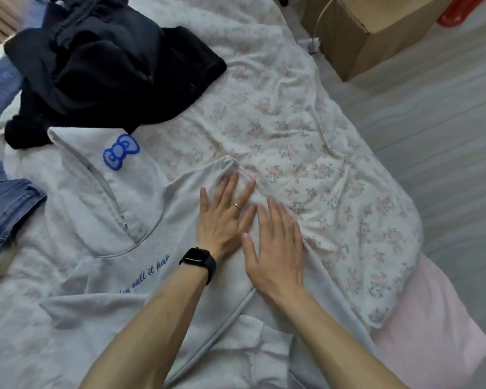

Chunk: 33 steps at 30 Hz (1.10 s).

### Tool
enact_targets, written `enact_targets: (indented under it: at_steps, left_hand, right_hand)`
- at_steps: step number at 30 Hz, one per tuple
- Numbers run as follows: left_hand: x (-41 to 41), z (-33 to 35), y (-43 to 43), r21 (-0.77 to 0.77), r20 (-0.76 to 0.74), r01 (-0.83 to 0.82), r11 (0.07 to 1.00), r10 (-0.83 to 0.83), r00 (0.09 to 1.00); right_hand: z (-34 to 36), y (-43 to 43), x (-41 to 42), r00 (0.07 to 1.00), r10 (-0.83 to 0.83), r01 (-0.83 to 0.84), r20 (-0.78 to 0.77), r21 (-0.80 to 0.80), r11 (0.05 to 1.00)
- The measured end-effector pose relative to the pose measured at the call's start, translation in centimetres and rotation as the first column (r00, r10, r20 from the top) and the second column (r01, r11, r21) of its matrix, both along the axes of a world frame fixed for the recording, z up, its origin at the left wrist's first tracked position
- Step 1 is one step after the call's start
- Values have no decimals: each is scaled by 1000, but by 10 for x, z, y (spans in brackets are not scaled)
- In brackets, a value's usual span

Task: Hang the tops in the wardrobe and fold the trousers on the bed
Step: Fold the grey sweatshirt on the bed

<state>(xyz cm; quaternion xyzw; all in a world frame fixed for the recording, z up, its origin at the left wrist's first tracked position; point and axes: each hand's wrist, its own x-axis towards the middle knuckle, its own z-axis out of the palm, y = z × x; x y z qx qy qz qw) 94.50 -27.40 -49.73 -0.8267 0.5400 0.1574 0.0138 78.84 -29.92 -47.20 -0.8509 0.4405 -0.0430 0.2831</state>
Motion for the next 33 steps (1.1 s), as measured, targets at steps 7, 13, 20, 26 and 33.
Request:
enact_targets:
  at_steps: [7,13,20,26,33]
  left_hand:
    - [48,-16,9,79,117,-192,978,182,976]
    - [-33,16,114,-79,-21,-290,954,289,957]
    - [-64,8,292,227,115,-817,530,819,563]
    - [-45,12,314,189,33,-744,640,753,657]
    - [123,23,275,-137,-97,-718,682,712,695]
  right_hand:
    - [-43,-13,-30,898,5,-28,-441,-45,999]
    - [-4,31,-23,947,286,-307,-148,-145,941]
    - [-21,94,-4,615,773,-788,-153,-157,596]
    - [-6,99,19,613,732,-779,-297,-73,623]
    - [13,69,194,839,526,-538,-141,-67,840]
